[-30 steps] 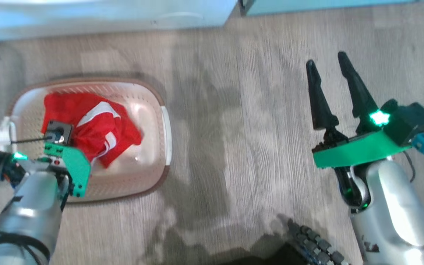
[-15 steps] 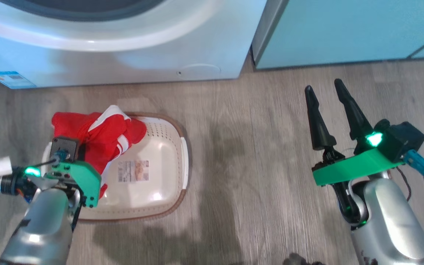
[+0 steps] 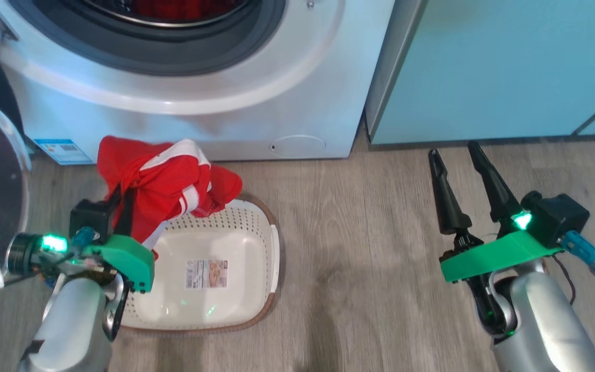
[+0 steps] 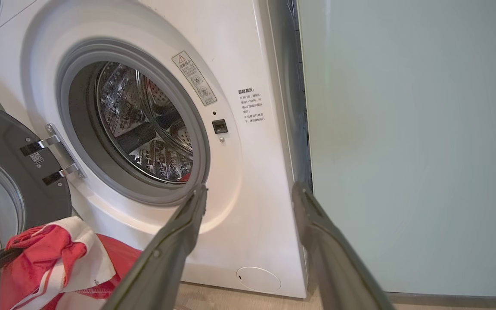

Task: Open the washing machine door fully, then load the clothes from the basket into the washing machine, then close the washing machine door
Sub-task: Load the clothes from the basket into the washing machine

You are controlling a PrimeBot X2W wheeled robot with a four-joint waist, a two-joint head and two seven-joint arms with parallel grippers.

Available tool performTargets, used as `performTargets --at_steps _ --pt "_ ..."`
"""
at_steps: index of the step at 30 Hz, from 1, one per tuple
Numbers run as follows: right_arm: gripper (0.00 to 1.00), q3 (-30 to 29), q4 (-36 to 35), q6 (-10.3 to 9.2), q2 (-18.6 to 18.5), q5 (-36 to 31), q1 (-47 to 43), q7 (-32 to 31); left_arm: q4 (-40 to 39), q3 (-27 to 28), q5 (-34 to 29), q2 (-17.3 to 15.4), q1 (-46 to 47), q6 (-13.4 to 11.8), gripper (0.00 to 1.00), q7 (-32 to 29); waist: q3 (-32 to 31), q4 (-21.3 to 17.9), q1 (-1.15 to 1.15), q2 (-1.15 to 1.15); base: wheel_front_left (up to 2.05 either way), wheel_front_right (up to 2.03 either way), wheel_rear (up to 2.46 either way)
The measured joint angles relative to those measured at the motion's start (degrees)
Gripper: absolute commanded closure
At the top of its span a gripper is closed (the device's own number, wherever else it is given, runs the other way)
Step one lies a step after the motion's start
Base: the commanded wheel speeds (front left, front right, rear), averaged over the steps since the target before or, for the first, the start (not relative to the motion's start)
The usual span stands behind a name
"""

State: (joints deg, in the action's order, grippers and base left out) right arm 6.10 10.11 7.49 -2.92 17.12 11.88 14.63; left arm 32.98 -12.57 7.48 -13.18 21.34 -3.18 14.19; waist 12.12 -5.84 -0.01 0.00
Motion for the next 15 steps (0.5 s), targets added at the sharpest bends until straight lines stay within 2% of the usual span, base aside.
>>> performTargets --at_steps 9,15 --pt "0.00 -0.68 0.47 0.00 0.00 -0.53 -2.24 0.00 -17.28 3.94 -1.27 2.63 -7.31 1.30 1.00 0.01 -5.17 0.39 0.00 0.00 0.00 0.00 0.00" --pt "0.00 -0.89 0.64 0.00 0.00 -0.94 -3.58 0.00 -23.85 6.11 -1.99 4.76 -11.45 3.04 1.00 0.01 -7.77 0.34 0.00 0.00 0.00 0.00 0.00"
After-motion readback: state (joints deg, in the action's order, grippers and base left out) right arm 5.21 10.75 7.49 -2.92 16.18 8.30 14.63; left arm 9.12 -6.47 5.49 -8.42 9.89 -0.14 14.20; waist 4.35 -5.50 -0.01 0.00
